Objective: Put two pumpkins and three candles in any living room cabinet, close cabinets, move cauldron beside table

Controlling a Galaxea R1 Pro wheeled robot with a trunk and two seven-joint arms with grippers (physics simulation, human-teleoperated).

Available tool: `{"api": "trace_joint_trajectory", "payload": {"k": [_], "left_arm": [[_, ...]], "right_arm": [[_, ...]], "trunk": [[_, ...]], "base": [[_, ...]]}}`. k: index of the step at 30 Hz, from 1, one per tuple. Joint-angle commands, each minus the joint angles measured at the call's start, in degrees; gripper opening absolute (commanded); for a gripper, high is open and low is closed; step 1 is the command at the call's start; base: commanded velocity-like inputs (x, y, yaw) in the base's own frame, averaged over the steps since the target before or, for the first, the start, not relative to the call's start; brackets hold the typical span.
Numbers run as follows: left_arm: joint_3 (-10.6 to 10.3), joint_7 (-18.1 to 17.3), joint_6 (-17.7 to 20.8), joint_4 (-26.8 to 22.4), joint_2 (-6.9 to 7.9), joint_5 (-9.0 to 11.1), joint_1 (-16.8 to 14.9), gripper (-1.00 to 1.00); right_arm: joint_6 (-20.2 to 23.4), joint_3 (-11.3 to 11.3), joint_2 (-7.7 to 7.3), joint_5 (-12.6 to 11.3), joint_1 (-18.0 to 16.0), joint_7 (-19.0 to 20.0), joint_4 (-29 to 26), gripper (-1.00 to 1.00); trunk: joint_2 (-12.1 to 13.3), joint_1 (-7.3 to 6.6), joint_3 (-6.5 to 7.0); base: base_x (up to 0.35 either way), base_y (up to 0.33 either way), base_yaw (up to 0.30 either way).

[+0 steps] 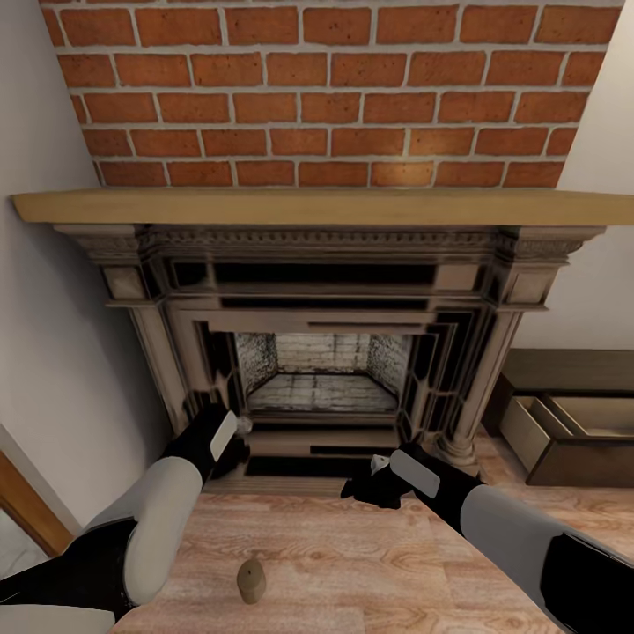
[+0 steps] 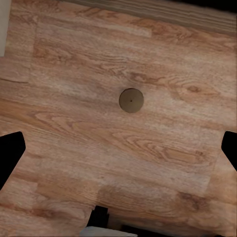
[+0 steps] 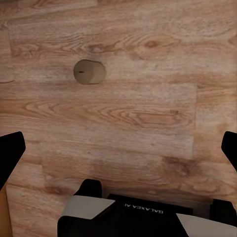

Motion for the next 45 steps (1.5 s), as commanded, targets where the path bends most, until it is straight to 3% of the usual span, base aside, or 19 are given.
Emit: {"api": "trace_joint_trajectory", "payload": {"k": [1, 6, 19, 24, 28, 34, 40, 45], "left_arm": [[0.37, 0.16, 1.49, -0.63, -0.09, -0.09, -0.05, 1.00], [0.34, 0.07, 5.43, -4.84, -0.30, -0.38, -0.10, 1.00], [0.51, 0.24, 5.70, -8.58, -1.27, -0.17, -0.94, 1.00], [0.69, 0.16, 5.44, -8.86, -1.38, 0.02, -0.96, 1.00], [0.76, 0.24, 4.88, -8.90, -1.77, 1.66, -0.96, 1.00], [0.68, 0.26, 3.95, -8.41, -1.73, 3.06, -0.92, 1.00], [0.53, 0.47, -2.49, -2.90, -0.93, 3.13, -0.88, 1.00], [0.43, 0.49, -4.87, -0.84, -0.57, 3.16, -0.88, 1.00]], "right_arm": [[-0.05, 0.36, -0.06, -0.61, -0.09, -0.50, -0.17, 1.00], [-0.05, 0.57, 0.06, -0.60, -0.08, -0.50, -0.17, 1.00], [-0.41, 0.34, -0.36, -0.53, -0.10, -0.42, -2.36, 1.00], [-1.50, -0.01, -3.12, -0.32, -0.09, -0.54, -6.36, 1.00], [-3.64, -1.32, -7.96, -0.14, -0.07, -1.25, -13.26, 1.00], [-5.18, -2.23, -10.62, 2.34, -0.07, -9.12, -20.81, 1.00], [-4.32, -1.65, -14.48, 5.53, -0.07, -10.79, -24.21, 1.00], [-4.09, -1.54, -15.82, 6.17, -0.07, -11.09, -25.60, 1.00]], "trunk": [[-0.46, 0.23, -0.25], [-2.47, 1.33, -1.15], [-7.68, 4.18, -3.48], [-9.68, 5.28, -4.38], [-11.29, 6.16, -5.10], [-13.70, 7.48, -6.18], [-16.10, 8.79, -7.25], [-18.11, 9.89, -8.15]], "base": [[0.000, 0.000, 0.001], [0.000, 0.000, 0.000], [0.000, 0.000, 0.000], [0.000, 0.000, 0.000], [0.000, 0.000, 0.000], [0.000, 0.000, 0.000], [0.000, 0.000, 0.000], [0.000, 0.000, 0.000]]}}
